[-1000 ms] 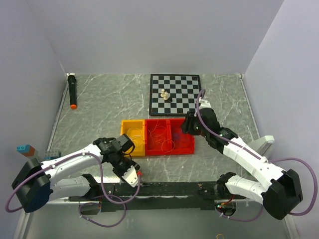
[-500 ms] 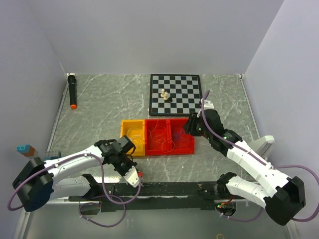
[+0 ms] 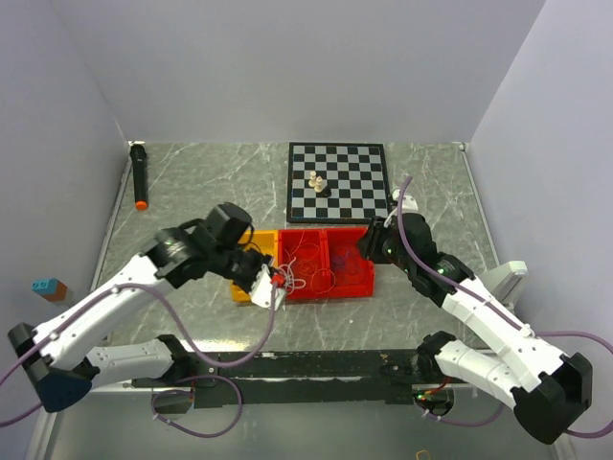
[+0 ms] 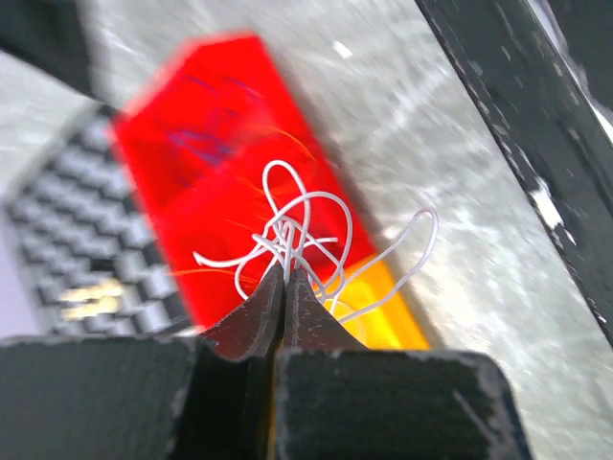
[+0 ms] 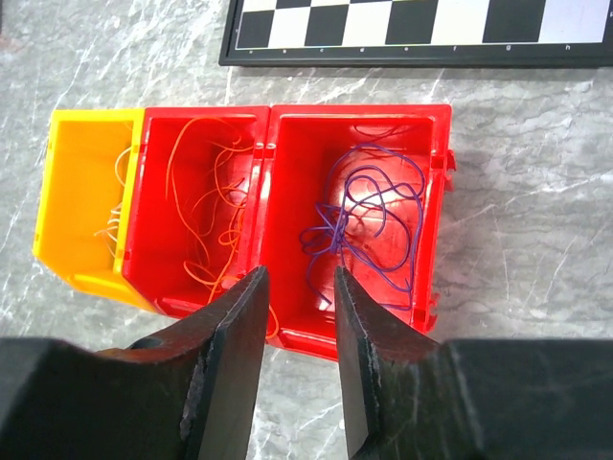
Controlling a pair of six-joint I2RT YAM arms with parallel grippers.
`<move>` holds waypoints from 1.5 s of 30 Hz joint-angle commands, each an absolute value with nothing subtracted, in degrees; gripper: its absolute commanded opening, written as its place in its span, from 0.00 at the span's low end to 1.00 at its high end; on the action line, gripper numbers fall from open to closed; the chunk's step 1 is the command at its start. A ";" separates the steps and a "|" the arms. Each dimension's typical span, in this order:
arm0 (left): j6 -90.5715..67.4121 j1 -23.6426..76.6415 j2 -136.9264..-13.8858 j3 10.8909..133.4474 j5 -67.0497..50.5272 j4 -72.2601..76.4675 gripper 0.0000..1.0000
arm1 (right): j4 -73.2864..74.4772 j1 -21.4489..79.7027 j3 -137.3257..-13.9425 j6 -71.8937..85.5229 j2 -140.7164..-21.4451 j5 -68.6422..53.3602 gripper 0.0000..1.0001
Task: Untangle the cables
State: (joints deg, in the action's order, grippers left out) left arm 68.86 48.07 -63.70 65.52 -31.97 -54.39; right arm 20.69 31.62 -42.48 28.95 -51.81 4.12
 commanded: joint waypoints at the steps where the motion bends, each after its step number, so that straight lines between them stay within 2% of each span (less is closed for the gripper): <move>1: 64.60 47.55 -61.09 70.13 -37.17 -60.03 0.01 | 21.27 31.73 -42.89 29.62 -50.10 5.19 0.41; 9: 65.48 45.79 -59.68 70.14 -40.08 -57.93 0.01 | 21.88 31.82 -42.80 29.79 -48.78 5.62 0.42; 13: 60.32 44.30 -60.03 68.82 -38.24 -53.28 0.01 | 21.80 31.73 -42.37 29.88 -48.34 5.89 0.42; 19: 54.07 34.38 -61.43 64.16 -44.90 -43.88 0.01 | 21.27 31.73 -41.22 29.97 -46.50 6.59 0.44; 27: 46.23 26.55 -67.84 63.11 -49.39 -39.47 0.01 | 21.53 31.29 -39.82 29.71 -43.69 7.12 0.53; 34: 46.95 24.00 -71.71 57.05 -41.94 -35.87 0.01 | 21.62 30.41 -39.02 29.71 -41.84 6.86 0.54; 39: 43.43 23.29 -73.30 54.15 -36.66 -31.04 0.07 | 21.80 29.80 -39.20 29.62 -41.22 6.24 0.55; 42: 40.44 23.29 -74.00 53.53 -33.41 -28.22 0.13 | 21.88 29.53 -39.20 29.62 -41.13 5.98 0.55; 43: 39.12 23.38 -74.35 53.26 -31.75 -26.99 0.18 | 21.88 29.44 -39.29 29.53 -41.22 5.80 0.55; 45: 38.76 23.38 -74.97 53.78 -30.15 -27.15 0.19 | 22.23 29.44 -39.55 29.62 -41.40 5.80 0.56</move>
State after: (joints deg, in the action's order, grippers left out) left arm 42.61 23.44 -74.11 53.10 -34.76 -32.03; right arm 22.06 29.93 -39.70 29.56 -41.93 6.02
